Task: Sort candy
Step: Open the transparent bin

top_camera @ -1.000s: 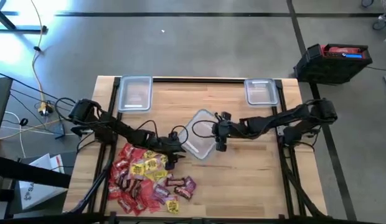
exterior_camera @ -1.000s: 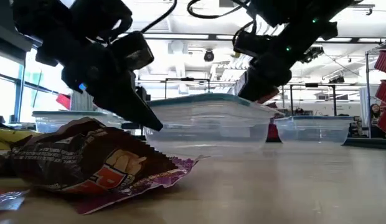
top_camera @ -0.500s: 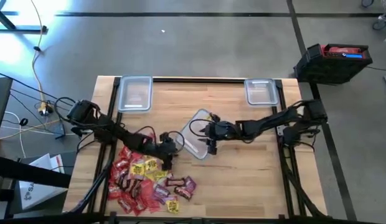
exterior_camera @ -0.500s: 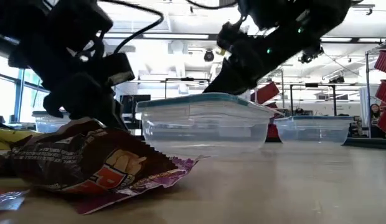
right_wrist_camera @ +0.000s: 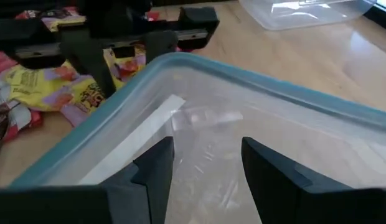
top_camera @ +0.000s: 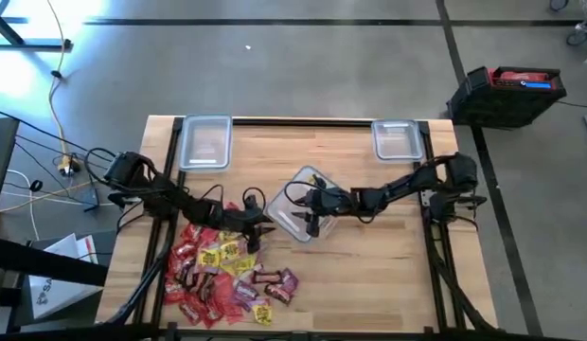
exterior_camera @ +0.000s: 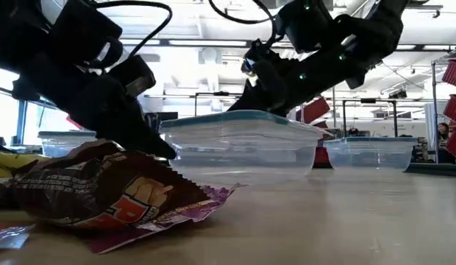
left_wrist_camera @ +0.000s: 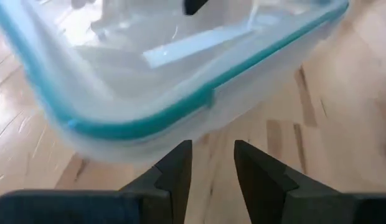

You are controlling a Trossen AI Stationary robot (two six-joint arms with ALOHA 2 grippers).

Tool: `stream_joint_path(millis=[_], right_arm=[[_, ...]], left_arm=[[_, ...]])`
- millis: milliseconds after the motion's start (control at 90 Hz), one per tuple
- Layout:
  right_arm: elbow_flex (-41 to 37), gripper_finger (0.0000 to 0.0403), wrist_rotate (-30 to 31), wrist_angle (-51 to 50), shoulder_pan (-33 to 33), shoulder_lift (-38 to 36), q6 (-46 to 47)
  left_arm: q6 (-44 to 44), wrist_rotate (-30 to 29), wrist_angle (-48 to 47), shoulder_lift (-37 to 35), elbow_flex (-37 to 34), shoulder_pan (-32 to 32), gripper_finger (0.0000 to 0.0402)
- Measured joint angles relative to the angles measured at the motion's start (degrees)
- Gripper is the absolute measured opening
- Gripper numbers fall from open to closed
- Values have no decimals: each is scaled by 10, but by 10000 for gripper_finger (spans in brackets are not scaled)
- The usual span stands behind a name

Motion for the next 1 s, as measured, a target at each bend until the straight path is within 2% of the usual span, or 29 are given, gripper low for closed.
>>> stream_joint_path(millis=[444,656,767,889,1000], right_arm=[[0,162,-45,-17,-9,-1,-44],[1,162,-71,-15,-20,-1,-64],[1,162,-64,-15,-27,0,-76],[0,162,-65,-16,-28,-6,-87],[-3,162,-79,-37,-23,-40,-86]], left_arm=[[-2,10,40,2,0,-8,106],[-22,39,60,3,0,-34,106],[-38,62,93,-3,7,-57,106],[-59,76,66,-3,6,-75,106],[-73,82,-22,-51,7,-76,106]])
